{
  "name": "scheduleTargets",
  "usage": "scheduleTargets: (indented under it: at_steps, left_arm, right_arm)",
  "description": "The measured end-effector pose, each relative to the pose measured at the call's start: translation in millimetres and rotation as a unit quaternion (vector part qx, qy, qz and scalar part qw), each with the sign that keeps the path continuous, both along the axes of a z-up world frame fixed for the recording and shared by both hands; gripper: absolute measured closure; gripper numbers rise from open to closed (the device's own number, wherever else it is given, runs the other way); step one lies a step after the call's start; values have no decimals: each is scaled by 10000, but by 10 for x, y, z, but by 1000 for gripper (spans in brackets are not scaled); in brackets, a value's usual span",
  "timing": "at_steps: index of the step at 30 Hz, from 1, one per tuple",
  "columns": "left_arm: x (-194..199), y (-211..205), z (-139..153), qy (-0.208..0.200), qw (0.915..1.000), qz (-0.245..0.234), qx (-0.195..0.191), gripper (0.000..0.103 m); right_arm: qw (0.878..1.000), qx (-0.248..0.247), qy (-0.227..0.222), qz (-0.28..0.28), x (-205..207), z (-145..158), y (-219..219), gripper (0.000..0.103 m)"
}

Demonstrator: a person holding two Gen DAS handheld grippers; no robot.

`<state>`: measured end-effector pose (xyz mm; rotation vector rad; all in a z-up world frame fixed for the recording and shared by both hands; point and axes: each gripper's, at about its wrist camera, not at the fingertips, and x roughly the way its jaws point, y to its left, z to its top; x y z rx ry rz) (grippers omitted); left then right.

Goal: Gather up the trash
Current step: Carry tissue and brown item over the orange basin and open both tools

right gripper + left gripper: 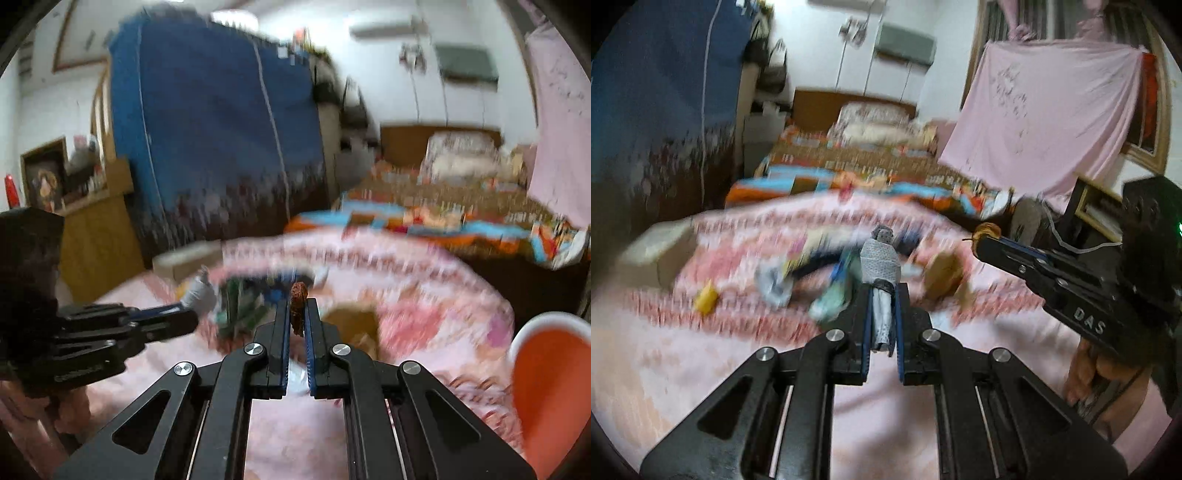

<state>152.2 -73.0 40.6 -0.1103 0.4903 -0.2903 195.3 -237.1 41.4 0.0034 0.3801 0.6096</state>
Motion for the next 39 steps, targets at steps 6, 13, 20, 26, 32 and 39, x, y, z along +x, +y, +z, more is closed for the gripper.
scheduleTargets:
  at_steps: [6, 13, 20, 26, 32, 39]
  left_arm:
    - [-7, -346, 388, -1018, 9940, -356, 174, 103]
    - [30, -877, 629, -1755, 9775, -1117, 363, 103]
    - [232, -1287, 654, -1685, 9695, -1754, 292, 103]
    - [467, -1624, 602, -1153, 9681, -2224, 81, 103]
    - [625, -1917, 487, -505, 9672, -2488, -63, 103]
    - [807, -2134, 293, 296, 9670, -2528, -85, 103]
  right_arm:
    - [9901, 446, -1198, -576, -251, 315, -297, 98]
    - [9674, 623, -1939, -1507, -393, 480, -728, 98]
    - [9501, 791, -1900, -2346, -354, 502, -1224, 98]
    - [9415, 695, -1495, -2941, -233, 412, -1544, 97]
    - [9354, 806, -915, -3320, -163, 263, -1801, 97]
    - [9297, 921, -393, -3545, -86, 138, -1984, 96]
